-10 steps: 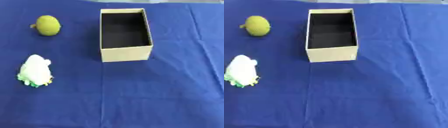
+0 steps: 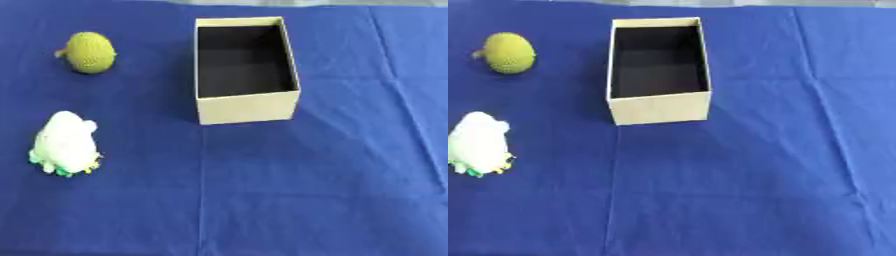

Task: Pick up objects on the table and place them in the box.

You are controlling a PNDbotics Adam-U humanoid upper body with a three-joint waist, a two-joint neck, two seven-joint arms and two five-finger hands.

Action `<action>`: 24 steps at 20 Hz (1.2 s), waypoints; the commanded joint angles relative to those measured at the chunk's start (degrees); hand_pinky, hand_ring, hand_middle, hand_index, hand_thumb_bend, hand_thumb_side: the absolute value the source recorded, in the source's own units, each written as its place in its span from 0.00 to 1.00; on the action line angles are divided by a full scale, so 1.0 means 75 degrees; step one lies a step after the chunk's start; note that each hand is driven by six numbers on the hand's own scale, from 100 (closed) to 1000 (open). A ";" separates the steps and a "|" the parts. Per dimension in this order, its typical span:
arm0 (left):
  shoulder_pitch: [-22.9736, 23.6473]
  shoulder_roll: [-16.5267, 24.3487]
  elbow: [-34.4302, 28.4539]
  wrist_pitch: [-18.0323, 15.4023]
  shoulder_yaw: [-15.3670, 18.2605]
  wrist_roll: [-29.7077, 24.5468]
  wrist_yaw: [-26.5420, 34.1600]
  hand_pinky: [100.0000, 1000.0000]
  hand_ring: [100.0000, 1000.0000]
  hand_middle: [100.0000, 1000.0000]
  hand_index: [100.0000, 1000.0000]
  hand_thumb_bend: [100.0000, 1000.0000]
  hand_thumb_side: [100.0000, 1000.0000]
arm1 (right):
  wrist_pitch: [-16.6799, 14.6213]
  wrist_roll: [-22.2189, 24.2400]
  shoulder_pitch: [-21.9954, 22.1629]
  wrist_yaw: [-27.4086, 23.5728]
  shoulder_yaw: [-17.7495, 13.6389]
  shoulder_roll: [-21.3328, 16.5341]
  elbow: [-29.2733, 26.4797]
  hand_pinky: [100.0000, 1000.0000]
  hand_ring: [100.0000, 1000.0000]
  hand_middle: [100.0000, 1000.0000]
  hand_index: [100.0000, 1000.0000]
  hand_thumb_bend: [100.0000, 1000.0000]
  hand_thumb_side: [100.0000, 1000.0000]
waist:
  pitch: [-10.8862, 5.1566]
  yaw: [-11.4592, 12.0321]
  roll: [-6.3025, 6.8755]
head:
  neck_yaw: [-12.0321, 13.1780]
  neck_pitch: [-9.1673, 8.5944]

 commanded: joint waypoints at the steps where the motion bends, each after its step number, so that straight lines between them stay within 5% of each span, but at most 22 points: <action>1: 0.0149 0.0627 -0.0124 0.0221 0.0126 -0.0155 -0.0291 0.72 0.75 0.75 0.86 0.00 0.51 | -0.0080 -0.0063 0.0017 0.0102 -0.0111 -0.0291 -0.0114 0.86 0.77 0.50 0.76 0.00 0.49 | -0.0183 0.0041 0.0026 | -0.0115 -0.0028; 12: 0.1137 0.2844 -0.0124 0.0816 -0.0005 -0.1422 -0.1658 0.82 0.84 0.85 0.89 0.00 0.44 | -0.0068 -0.0110 0.0126 0.0292 -0.0104 -0.0357 -0.0114 0.86 0.77 0.50 0.76 0.00 0.49 | -0.0178 0.0108 0.0120 | -0.0166 0.0008; 24: 0.1788 0.4951 0.0129 0.1160 -0.0547 -0.2893 -0.3130 0.90 0.89 0.89 0.92 0.25 0.41 | -0.0019 -0.0012 0.0059 0.0241 -0.0023 -0.0380 -0.0114 0.86 0.77 0.49 0.76 0.00 0.49 | -0.0175 0.0039 0.0182 | -0.0089 0.0004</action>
